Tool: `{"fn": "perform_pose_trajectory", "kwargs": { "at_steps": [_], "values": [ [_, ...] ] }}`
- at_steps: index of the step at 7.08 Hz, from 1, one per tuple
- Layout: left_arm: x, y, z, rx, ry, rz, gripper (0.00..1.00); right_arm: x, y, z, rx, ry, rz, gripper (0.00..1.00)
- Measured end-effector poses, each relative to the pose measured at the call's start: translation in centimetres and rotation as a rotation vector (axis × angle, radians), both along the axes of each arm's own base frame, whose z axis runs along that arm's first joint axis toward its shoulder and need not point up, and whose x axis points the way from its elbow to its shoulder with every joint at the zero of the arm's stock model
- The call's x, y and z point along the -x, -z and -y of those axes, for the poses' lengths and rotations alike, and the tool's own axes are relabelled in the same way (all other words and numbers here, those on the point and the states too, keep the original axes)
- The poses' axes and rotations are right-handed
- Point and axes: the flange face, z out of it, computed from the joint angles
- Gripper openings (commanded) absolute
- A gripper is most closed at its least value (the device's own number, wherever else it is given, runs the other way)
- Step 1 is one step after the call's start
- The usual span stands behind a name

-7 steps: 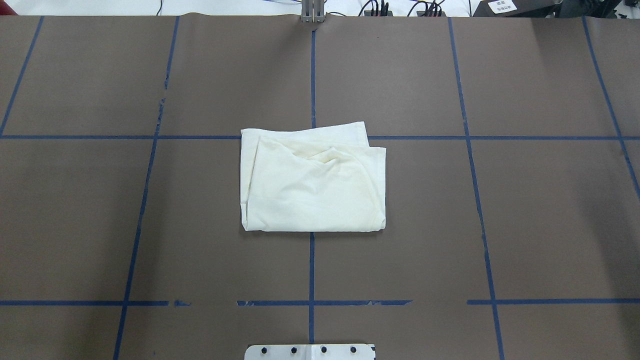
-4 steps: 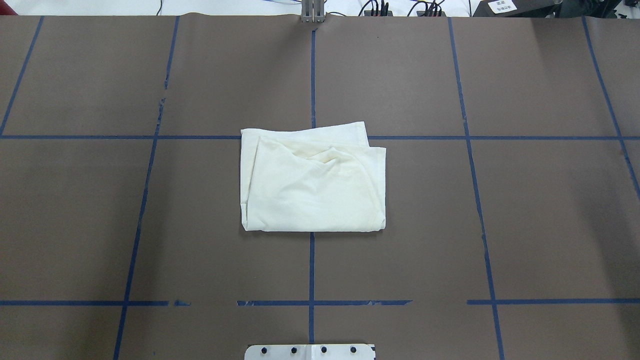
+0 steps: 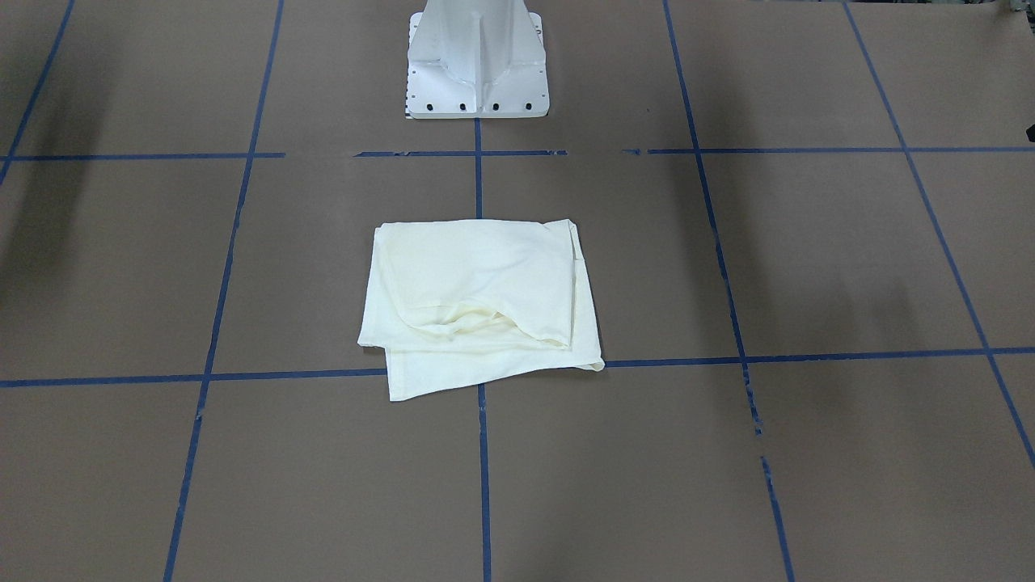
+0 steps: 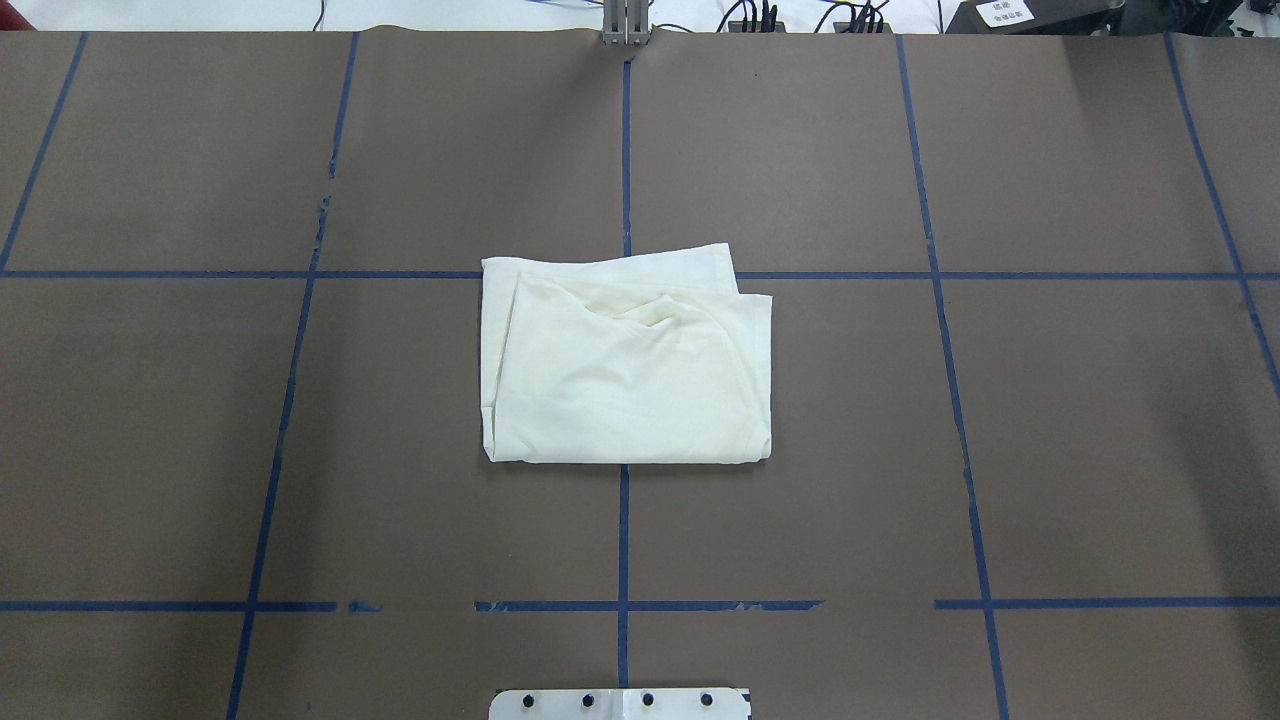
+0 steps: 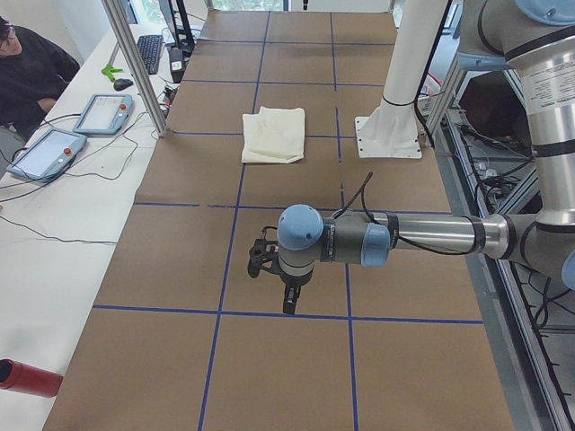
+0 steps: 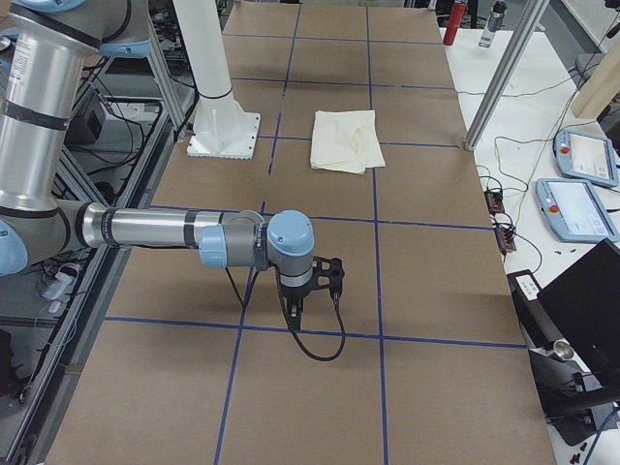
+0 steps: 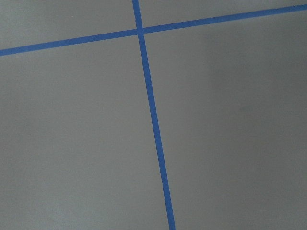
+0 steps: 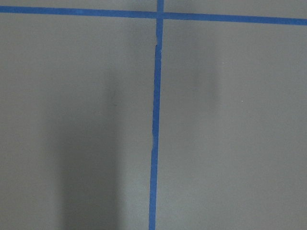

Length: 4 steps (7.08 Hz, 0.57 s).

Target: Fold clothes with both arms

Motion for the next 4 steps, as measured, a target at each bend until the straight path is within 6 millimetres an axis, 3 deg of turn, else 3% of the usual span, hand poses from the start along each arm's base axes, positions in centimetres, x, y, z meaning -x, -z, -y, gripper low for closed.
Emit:
{"fn": "perform_pose_trajectory", "kwargs": {
  "at_steps": [4],
  "values": [
    [0.0, 0.29, 0.04, -0.005, 0.001, -0.001, 1.0, 0.03, 0.33, 0.24, -0.027, 0.001, 0.001, 1.0]
  ]
}}
